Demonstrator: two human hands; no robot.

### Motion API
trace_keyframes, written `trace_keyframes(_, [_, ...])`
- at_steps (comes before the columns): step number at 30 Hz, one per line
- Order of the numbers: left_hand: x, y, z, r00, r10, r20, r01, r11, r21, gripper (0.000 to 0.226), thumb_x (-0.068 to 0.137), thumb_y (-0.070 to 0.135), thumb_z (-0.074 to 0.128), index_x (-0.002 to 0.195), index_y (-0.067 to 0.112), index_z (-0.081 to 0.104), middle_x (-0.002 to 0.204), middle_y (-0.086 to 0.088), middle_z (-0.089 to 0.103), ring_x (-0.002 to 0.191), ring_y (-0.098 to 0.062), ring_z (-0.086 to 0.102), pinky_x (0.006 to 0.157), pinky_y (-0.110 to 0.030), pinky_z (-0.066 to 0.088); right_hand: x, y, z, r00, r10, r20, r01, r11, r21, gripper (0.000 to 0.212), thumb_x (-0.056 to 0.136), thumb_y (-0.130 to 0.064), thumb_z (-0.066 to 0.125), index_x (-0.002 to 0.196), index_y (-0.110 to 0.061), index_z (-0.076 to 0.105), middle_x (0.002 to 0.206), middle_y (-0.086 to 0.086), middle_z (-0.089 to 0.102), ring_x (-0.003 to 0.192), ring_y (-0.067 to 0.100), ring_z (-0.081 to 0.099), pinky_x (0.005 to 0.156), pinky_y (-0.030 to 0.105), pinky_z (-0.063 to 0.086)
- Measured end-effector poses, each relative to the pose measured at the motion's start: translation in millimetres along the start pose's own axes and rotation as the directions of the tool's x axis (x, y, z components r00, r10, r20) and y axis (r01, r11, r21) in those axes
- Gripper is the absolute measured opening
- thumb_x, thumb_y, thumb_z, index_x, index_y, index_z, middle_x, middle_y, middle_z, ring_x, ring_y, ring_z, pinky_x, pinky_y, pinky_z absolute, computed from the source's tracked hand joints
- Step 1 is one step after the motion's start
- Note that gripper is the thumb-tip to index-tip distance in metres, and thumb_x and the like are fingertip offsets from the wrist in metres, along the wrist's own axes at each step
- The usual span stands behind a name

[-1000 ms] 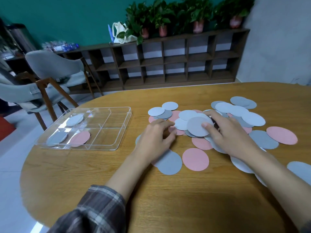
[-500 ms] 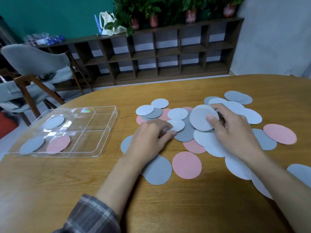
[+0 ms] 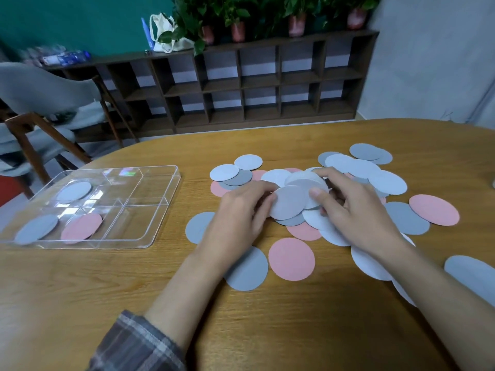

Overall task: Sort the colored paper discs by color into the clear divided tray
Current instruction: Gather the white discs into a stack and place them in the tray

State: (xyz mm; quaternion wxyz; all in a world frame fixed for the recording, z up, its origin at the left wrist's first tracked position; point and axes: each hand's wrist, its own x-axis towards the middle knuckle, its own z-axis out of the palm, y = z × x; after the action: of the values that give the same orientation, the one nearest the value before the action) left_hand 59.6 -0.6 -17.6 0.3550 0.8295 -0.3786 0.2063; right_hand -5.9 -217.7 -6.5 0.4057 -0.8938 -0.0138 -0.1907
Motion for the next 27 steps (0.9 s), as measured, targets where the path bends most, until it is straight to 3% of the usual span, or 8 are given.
trace_keyframes(2, [-1,1,1,0.999,-0.054,-0.003,0.054,0.996,-0.076,0.016,0.1,0.012,0.067,0.115,0.012,0.071,0.094,0.005,0.071,0.081,-0.008,0.063,0.073,-0.019,0.053,-1,0,2,0.999,-0.023,0.032,0.023,1.0,0.008,0.027,0.104,-0.028,0.056,0.126,-0.041,0.063,0.077,-0.006,0.068,0.079,0.013,0.066,0.075,0.031,0.05])
trace_keyframes(6, [-1,3,4,0.985,-0.169,-0.042,0.162,0.976,-0.146,0.036,0.094,0.012,0.074,0.129,0.016,0.071,0.092,0.005,0.069,0.079,-0.01,0.066,0.073,-0.014,0.054,0,0,5,0.995,-0.029,0.099,0.033,0.999,-0.039,0.041,0.107,-0.027,0.048,0.146,-0.041,0.052,0.081,-0.004,0.069,0.085,0.007,0.066,0.077,0.016,0.047])
trace_keyframes(10, [-1,5,6,0.973,-0.225,-0.043,0.214,0.961,-0.176,0.039,0.093,0.015,0.076,0.131,0.019,0.072,0.118,0.005,0.073,0.082,-0.008,0.071,0.076,-0.013,0.055,-3,-3,4,0.99,-0.009,0.138,0.015,0.999,-0.043,0.043,0.109,-0.026,0.042,0.15,-0.039,0.048,0.085,-0.006,0.065,0.088,0.006,0.06,0.076,0.005,0.04])
trace_keyframes(14, [-2,13,9,0.955,-0.295,-0.003,0.288,0.934,-0.21,0.03,0.094,0.016,0.074,0.123,0.024,0.076,0.087,0.0,0.079,0.077,-0.009,0.072,0.077,-0.028,0.058,-4,-7,4,0.981,0.04,0.191,-0.032,0.998,-0.045,0.047,0.111,-0.027,0.034,0.155,-0.042,0.037,0.09,-0.01,0.06,0.092,0.005,0.057,0.079,0.008,0.038])
trace_keyframes(17, [-2,14,11,0.946,-0.324,-0.013,0.314,0.925,-0.213,0.022,0.095,0.018,0.073,0.116,0.021,0.078,0.084,-0.002,0.079,0.076,-0.01,0.072,0.08,-0.034,0.058,-4,-8,6,0.973,0.036,0.226,-0.019,0.997,-0.077,0.052,0.109,-0.031,0.031,0.16,-0.04,0.025,0.116,-0.015,0.056,0.106,0.002,0.048,0.089,0.02,0.034])
trace_keyframes(21, [-2,12,13,0.957,-0.29,-0.014,0.284,0.945,-0.162,0.016,0.097,0.02,0.069,0.108,0.009,0.073,0.079,-0.005,0.075,0.072,-0.021,0.069,0.075,-0.04,0.056,-3,-10,11,0.967,0.032,0.253,0.018,0.981,-0.192,0.062,0.107,-0.048,0.033,0.163,-0.036,0.011,0.155,-0.009,0.044,0.138,0.015,0.041,0.108,0.035,0.039])
trace_keyframes(24, [-1,13,12,0.968,-0.248,-0.026,0.243,0.961,-0.13,0.018,0.098,0.022,0.069,0.105,0.006,0.073,0.075,-0.004,0.073,0.069,-0.021,0.068,0.074,-0.038,0.054,-2,-7,14,0.98,-0.007,0.198,0.058,0.966,-0.252,0.059,0.108,-0.04,0.039,0.162,-0.032,0.02,0.144,-0.004,0.054,0.13,0.02,0.048,0.103,0.033,0.043])
trace_keyframes(27, [1,11,10,0.973,-0.23,-0.006,0.227,0.965,-0.133,0.019,0.099,0.029,0.068,0.105,0.012,0.076,0.068,0.003,0.069,0.064,-0.017,0.063,0.065,-0.032,0.054,-2,-2,12,0.992,-0.056,0.115,0.077,0.979,-0.186,0.04,0.107,-0.028,0.048,0.146,-0.026,0.048,0.112,-0.018,0.062,0.104,0.004,0.057,0.083,0.009,0.038])
